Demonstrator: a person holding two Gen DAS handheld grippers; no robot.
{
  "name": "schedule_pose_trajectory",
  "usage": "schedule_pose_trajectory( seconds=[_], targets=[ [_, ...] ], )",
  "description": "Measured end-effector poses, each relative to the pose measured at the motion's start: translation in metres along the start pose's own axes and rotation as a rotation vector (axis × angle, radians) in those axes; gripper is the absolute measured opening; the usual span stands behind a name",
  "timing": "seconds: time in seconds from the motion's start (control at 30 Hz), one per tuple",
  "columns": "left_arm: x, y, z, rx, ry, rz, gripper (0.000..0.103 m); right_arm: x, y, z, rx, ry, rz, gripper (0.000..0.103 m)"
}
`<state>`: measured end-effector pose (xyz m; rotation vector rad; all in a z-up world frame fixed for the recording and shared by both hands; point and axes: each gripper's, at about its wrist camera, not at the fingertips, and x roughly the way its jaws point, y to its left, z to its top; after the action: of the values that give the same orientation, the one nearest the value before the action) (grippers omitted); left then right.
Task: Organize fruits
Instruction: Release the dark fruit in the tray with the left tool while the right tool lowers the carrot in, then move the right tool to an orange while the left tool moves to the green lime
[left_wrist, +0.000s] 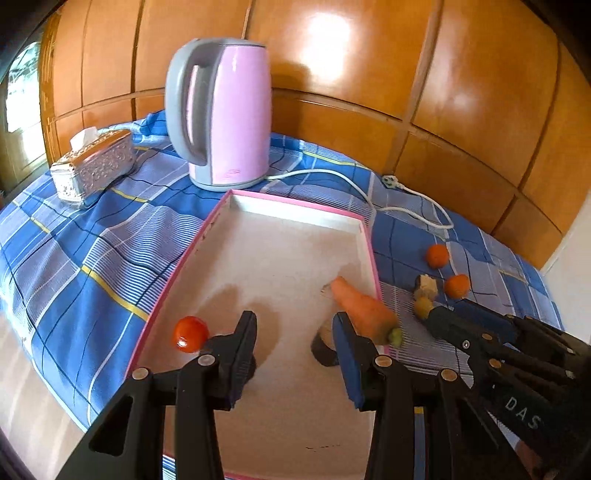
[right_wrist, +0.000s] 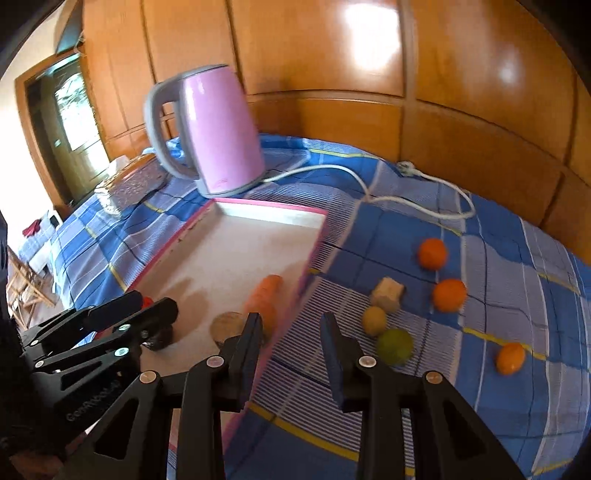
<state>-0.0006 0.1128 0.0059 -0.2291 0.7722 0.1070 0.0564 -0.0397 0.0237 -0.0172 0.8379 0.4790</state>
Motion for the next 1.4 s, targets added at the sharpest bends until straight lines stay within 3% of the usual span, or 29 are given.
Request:
schedule_pose_trajectory(
  seconds=[0.7,1.13,1.4],
  targets=[
    [0.01,-0.056,-0.019,0.141,0.05,-0.059,0.044,-0.02,-0.09,-0.056,0.216,0.048,-0.113,0.033],
    [0.027,-0.093,-0.033,0.214,0.117,-0.15,0.044,-0.038,-0.154,-0.107,0.371,0.086,-0.236,0.033],
    [0.036,-0.115,-0.038,0.251,0.15,-0.195,0.044,-0.038,-0.169,-0.112,0.404,0.092,-0.252,0.033]
  ],
)
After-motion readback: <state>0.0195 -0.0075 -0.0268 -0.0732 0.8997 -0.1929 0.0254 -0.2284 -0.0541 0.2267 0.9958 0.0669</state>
